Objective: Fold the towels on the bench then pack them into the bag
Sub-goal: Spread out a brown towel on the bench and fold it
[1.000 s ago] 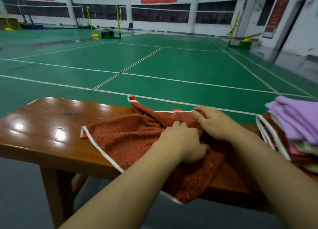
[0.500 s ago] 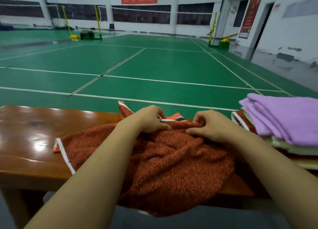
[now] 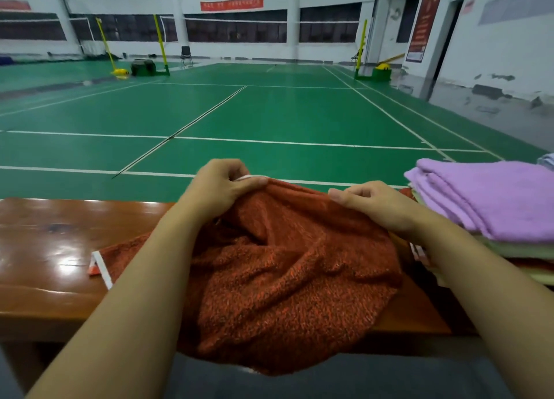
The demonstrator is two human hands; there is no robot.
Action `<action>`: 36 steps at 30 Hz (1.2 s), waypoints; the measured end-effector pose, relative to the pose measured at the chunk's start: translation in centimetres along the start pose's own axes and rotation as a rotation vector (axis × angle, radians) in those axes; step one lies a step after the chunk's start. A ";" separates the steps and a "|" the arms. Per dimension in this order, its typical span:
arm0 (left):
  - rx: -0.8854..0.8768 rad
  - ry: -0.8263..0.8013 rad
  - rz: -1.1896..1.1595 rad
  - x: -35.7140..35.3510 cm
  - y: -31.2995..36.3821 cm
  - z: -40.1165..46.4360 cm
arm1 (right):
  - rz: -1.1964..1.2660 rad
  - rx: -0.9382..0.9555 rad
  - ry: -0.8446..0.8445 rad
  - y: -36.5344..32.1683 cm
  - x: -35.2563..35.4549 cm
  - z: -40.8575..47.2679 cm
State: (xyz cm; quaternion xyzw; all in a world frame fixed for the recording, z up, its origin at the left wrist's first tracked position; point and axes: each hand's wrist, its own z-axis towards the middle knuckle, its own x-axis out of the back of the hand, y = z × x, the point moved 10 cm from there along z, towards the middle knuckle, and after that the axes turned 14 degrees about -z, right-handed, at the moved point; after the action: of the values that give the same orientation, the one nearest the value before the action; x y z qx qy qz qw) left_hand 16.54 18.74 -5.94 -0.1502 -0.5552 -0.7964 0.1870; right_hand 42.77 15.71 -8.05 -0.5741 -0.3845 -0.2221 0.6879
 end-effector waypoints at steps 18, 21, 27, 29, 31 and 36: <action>0.040 0.407 -0.217 9.9 -0.1 -2.8 | 0.093 -0.005 0.140 -0.9 3.2 -0.4; 0.063 0.397 0.032 11.5 1.4 -2.6 | -0.129 -0.057 0.346 -2.2 5.7 0.1; -0.086 0.435 0.400 15.2 6.5 -2.8 | -0.545 -0.002 0.616 -8.3 11.8 -1.1; -0.078 0.501 0.419 16.3 8.5 -3.0 | -0.593 0.018 0.689 -10.5 13.7 -1.8; -0.087 0.583 0.440 17.5 11.0 -3.6 | -0.602 0.040 0.793 -12.8 15.4 -3.0; -0.189 0.753 0.575 19.6 18.3 -5.9 | -0.611 0.106 1.051 -16.8 18.9 -8.0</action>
State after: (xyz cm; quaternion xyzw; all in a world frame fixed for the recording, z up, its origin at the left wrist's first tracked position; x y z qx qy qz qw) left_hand 7.48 4.84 16.00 -0.0149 -0.3100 -0.7585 0.5730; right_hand 43.86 6.57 16.82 -0.2163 -0.1514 -0.6435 0.7185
